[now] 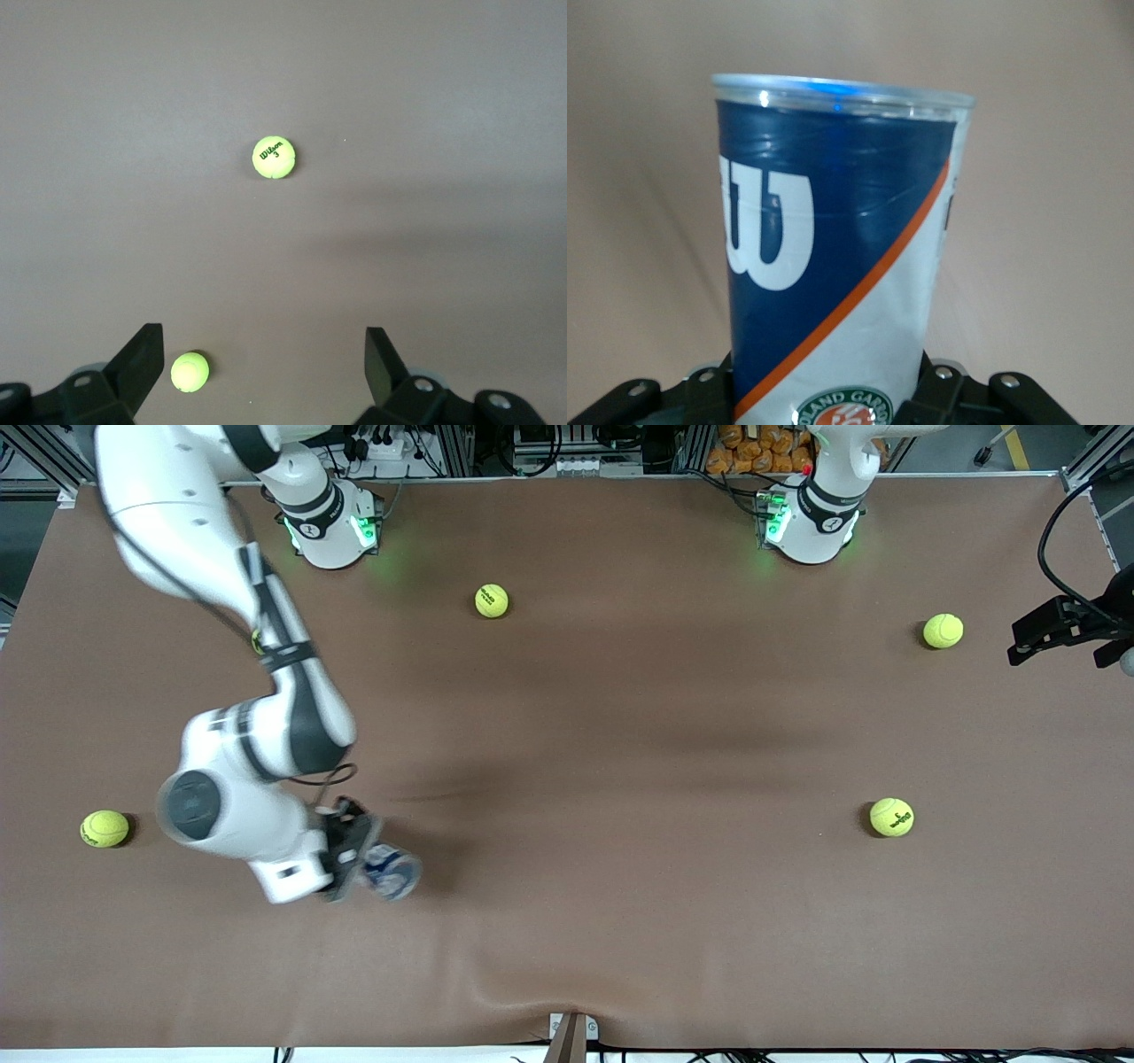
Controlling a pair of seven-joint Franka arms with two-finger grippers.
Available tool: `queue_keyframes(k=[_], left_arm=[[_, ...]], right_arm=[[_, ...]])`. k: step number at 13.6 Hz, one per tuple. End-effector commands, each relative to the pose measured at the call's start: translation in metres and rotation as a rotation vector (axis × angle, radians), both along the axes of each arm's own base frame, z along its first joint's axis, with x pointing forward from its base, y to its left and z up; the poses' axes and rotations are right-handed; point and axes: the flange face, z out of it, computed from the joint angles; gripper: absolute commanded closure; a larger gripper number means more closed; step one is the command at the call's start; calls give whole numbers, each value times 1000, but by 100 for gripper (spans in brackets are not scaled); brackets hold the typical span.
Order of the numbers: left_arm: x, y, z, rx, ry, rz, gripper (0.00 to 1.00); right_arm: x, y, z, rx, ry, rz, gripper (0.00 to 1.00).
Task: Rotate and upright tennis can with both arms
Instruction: 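Carry the can with the right gripper to the table's middle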
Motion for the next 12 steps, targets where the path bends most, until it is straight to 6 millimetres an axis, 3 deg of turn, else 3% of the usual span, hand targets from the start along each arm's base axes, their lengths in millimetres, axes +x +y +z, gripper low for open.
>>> queue_keyframes(k=[1, 6, 10, 12], left_arm=[[0, 1, 3, -12, 7, 6, 0], [0, 3, 1, -13, 10, 9, 0], [0, 3, 1, -13, 10, 9, 0], [0, 3, 2, -13, 9, 8, 0]], right_arm=[[-17, 78, -2, 9, -76, 161, 33], [-73, 195, -28, -86, -136, 386, 35], [-117, 257, -69, -119, -128, 328, 34], [-130, 275, -85, -179, -178, 335, 34]])
